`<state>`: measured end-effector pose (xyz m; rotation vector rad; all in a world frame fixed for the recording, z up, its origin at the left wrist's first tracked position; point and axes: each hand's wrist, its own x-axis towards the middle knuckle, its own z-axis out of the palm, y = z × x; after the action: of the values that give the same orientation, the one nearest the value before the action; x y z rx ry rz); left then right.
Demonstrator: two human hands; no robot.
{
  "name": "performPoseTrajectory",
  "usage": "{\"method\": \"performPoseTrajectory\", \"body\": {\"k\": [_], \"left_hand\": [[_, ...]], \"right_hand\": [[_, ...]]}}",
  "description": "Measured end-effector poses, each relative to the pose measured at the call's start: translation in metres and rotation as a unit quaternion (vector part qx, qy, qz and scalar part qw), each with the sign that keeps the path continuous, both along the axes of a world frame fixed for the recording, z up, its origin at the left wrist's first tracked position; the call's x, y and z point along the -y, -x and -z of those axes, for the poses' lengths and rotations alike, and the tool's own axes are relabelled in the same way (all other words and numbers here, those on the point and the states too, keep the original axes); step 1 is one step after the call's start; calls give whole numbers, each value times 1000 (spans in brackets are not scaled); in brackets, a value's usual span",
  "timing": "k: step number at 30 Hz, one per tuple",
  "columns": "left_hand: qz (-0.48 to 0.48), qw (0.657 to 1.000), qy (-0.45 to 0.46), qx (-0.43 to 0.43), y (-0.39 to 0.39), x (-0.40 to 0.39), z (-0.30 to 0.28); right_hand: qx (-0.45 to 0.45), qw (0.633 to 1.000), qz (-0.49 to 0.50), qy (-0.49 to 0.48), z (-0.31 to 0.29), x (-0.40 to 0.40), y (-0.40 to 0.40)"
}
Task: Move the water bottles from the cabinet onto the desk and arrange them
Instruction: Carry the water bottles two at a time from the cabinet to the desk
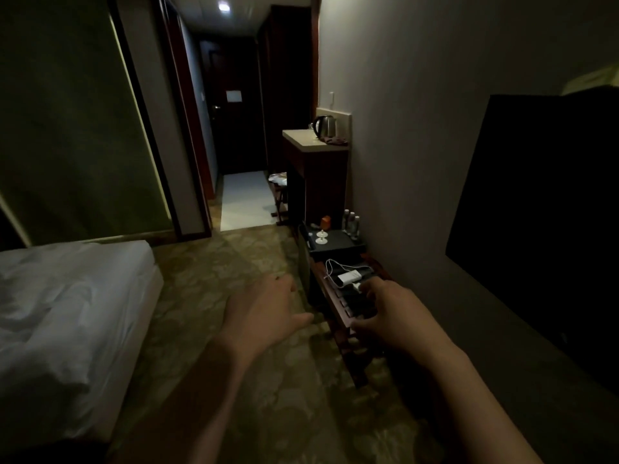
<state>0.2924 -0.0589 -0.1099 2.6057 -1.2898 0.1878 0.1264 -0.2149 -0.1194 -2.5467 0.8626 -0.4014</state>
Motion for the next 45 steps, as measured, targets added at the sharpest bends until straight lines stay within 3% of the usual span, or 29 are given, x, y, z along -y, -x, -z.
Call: {"method": "performPoseTrajectory", "body": {"k": [6,17,27,36,45], "left_hand": [[-27,999,10,38,-75,64,3],[-22,999,41,10,-277,169,35],[39,995,56,70,-490,288,-5],[94,994,26,46,-600,409,21],[121,990,21,70,-713,567,26]], "right_hand": [[-4,1000,-8,-25,3,63,-76],[-18,1000,-7,-7,28,172,-271],[34,998,52,-19,9,271,-464],[-2,993,112,-31,24,372,-566],[18,990,135,-25,41,535,-677]]}}
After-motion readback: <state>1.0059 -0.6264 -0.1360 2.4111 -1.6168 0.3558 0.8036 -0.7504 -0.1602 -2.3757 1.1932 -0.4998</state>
